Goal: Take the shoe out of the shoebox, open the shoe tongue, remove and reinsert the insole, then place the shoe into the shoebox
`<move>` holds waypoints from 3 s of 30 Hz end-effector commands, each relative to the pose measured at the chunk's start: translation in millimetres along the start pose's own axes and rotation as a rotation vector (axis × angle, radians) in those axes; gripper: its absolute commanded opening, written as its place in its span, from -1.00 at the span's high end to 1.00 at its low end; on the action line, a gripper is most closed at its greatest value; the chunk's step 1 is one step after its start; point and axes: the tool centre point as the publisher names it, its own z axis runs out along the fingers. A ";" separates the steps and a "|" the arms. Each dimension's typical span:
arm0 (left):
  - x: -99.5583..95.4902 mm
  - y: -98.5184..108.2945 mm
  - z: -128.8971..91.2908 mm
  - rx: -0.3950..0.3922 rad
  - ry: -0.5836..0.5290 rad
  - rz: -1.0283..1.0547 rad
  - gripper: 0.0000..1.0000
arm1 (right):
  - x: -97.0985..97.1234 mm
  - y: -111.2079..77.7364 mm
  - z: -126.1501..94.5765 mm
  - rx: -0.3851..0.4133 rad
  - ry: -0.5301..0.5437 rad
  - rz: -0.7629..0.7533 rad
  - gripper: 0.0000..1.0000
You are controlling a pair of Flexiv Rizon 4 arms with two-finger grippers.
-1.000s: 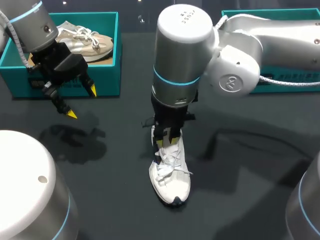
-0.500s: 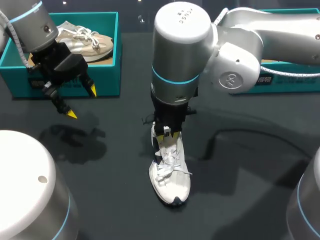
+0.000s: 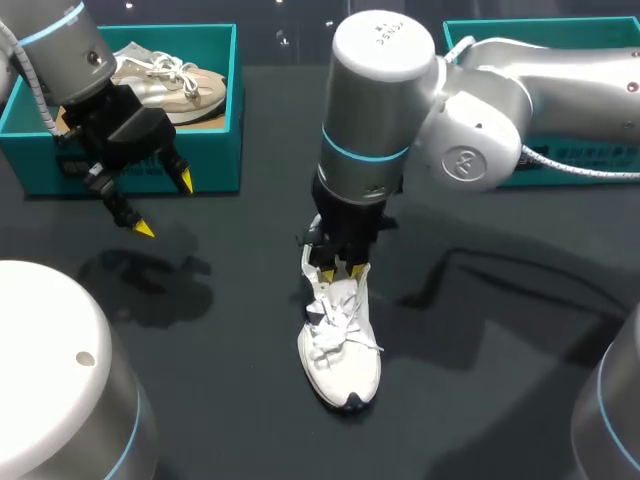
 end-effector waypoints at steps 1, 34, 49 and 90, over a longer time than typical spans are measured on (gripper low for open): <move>0.7 0.5 0.0 -0.002 0.000 0.001 -1.00 | 6.0 -0.2 -19.6 -0.021 -0.041 -0.021 0.33; 0.7 0.5 0.0 -0.002 0.000 0.001 -1.00 | -15.5 24.0 -90.7 -0.170 0.088 -0.936 -1.00; 0.7 0.5 0.0 -0.002 0.000 0.001 -1.00 | -12.9 52.2 -78.8 -0.138 -0.060 -1.053 -1.00; 0.7 0.5 0.0 -0.002 0.000 0.001 -1.00 | -23.4 103.9 4.7 -0.108 -0.035 -1.409 -0.84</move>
